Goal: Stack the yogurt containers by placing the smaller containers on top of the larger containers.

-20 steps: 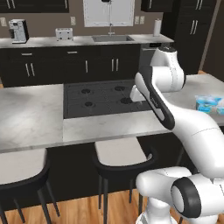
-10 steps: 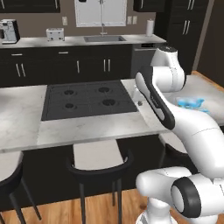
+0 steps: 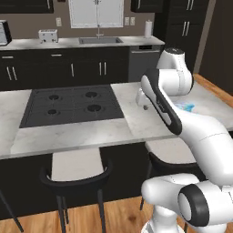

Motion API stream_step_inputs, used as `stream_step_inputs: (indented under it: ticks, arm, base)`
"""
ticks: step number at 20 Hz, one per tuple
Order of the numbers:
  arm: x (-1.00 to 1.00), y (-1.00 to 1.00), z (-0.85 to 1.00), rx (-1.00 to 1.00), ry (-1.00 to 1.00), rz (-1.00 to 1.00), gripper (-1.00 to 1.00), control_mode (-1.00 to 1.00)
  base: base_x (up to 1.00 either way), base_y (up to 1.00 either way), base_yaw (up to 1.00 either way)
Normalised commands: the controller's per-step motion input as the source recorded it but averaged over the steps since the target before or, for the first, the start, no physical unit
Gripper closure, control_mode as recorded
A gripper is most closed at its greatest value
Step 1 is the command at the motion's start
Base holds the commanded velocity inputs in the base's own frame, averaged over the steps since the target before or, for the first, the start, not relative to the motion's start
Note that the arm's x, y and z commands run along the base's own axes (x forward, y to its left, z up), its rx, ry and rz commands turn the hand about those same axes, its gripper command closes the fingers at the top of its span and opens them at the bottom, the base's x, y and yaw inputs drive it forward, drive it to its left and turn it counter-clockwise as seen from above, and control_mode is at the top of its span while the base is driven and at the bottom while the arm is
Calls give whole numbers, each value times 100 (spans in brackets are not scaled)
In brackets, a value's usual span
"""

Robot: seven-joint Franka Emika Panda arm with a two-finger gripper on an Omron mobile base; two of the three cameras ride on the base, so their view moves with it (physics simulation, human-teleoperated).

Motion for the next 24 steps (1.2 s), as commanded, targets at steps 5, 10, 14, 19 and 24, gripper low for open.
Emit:
stream_step_inputs:
  ticks: [5,10,14,19,24]
  arm:
    - [0,0,0,0,0,0,-100,100]
    - [0,0,0,0,0,0,-100,100]
    - [0,0,0,0,0,0,-100,100]
    - [0,0,0,0,0,0,-100,100]
    - [0,0,0,0,0,0,-100,100]
  base:
    - [-7,-60,0]
    - [-6,-60,0]
    - [-4,-59,0]
    - [-2,-57,0]
    - [0,-58,0]
